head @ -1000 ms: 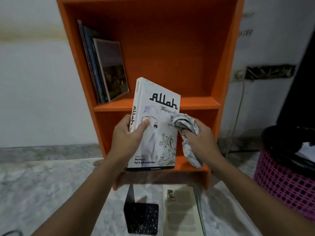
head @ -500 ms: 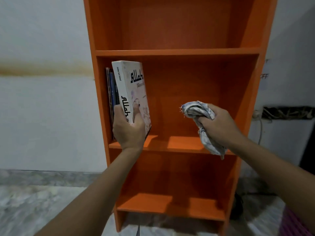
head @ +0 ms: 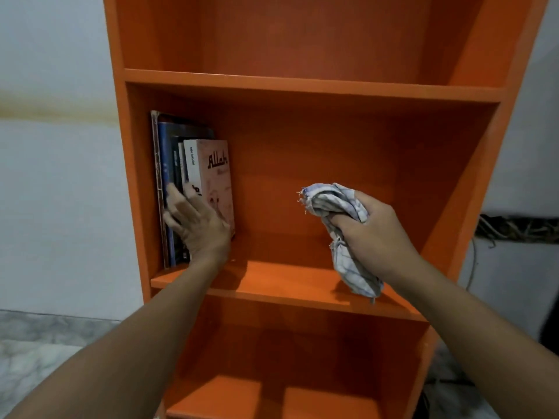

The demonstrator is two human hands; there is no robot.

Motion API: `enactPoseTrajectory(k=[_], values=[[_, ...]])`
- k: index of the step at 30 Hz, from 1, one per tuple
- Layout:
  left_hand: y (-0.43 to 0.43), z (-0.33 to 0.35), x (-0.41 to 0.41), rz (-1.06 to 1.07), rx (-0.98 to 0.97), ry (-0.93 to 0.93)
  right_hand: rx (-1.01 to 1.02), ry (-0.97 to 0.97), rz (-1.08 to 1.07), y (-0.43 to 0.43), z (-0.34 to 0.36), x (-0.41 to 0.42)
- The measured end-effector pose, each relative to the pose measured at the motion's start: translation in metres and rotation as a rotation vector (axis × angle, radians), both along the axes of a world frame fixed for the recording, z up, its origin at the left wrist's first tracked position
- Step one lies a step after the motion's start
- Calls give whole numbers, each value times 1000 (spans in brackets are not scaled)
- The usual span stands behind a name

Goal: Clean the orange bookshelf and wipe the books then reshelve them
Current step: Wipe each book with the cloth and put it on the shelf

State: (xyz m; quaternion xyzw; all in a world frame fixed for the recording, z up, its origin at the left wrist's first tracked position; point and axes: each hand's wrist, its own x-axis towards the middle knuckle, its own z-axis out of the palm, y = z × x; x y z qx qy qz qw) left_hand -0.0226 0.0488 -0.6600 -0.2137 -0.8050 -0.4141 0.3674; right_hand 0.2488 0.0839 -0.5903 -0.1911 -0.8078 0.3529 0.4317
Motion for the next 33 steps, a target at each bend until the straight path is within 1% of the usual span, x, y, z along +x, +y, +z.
enactPoseTrajectory(k=[1,3,5,6,8,10,13,19,21,25,27,29,33], values=[[0,1,-8,51,-120,86,-9,8,17,2,0,-3],[-3,4,-19,131,-455,262,-26,19,45,3,-2,-8],[-3,6,-23,223,-786,347,-40,23,64,5,-6,-13],[-3,8,-24,261,-904,353,-45,22,71,5,-8,-15],[1,15,-23,334,-1067,332,-56,21,78,5,-10,-19],[6,21,-21,391,-1148,290,-69,17,77,6,-13,-22],[7,31,-16,404,-1201,245,-81,-16,55,7,-19,-21],[-8,56,-11,265,-1259,265,-125,-64,-3,6,-32,-6],[-15,64,-8,169,-1226,283,-140,-73,-11,3,-34,-2],[-39,82,6,-32,-1170,409,-139,-79,-27,-7,-36,6],[-54,87,19,-108,-1151,420,-138,-81,-29,-14,-38,12],[-70,87,37,-221,-1097,373,-133,-98,-29,-23,-44,18],[-103,64,77,-507,-817,203,-155,-138,-55,-48,-66,35]])
